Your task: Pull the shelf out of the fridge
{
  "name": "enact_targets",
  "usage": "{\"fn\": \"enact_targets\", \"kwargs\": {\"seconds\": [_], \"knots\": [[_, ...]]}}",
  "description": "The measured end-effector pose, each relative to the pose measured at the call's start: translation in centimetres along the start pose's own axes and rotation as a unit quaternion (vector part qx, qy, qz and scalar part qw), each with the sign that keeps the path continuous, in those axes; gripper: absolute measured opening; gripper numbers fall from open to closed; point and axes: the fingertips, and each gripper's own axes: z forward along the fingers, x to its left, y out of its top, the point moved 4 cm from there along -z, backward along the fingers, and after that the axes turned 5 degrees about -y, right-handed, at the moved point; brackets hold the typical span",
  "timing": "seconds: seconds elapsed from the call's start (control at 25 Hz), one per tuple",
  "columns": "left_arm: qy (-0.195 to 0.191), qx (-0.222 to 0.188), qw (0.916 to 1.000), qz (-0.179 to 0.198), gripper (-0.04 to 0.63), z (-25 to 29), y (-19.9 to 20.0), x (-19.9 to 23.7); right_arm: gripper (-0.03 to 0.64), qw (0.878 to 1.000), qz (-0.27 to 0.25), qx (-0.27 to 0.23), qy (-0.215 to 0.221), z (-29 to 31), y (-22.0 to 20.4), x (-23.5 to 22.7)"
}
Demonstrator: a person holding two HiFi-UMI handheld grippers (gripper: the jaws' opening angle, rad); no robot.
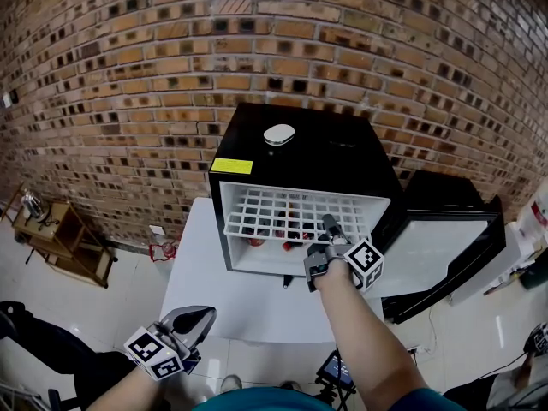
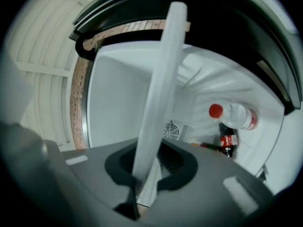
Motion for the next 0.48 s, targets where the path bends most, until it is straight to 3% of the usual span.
{"fn": "enact_targets", "kwargs": {"seconds": [0.48], "knots": [[0.003,-0.004,1.0000,-0.001,0.000,-1.3,-0.1,-0.7,0.043,1.000,0.012,-0.006,-0.002,-2.6,-0.8,0.3]]}}
